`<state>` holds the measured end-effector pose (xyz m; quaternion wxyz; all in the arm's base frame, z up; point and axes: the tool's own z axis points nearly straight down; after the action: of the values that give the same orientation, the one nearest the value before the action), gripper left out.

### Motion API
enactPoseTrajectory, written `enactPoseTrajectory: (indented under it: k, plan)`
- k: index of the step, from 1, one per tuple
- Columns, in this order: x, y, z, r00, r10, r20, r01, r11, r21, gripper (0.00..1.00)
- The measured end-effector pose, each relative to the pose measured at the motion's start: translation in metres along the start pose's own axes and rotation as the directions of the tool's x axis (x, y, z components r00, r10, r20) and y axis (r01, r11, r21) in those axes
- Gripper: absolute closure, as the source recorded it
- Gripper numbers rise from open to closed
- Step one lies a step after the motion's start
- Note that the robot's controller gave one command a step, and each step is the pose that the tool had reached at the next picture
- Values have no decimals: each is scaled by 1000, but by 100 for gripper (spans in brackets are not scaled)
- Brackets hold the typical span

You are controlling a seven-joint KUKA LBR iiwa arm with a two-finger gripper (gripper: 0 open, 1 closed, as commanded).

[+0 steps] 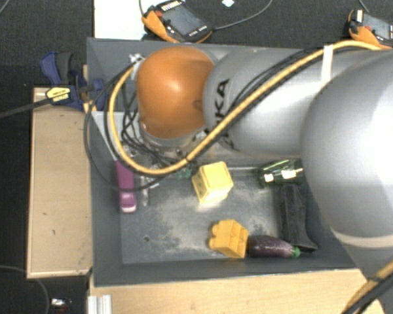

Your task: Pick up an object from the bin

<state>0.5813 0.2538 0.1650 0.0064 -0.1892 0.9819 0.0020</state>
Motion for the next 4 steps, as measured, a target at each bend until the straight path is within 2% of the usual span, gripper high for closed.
enactPoseTrajectory:
  k: [1, 2, 3, 4]
  plan:
    - [-6, -9, 52, 736, -677, -5, 677, 736, 1, 0]
    - [-8, -4, 87, 878, -479, 13, 479, 878, 7, 0]
    - [-14, -1, 87, 391, -920, 11, 920, 391, 18, 100]
    - [-14, -1, 87, 396, -918, 11, 918, 396, 17, 100]
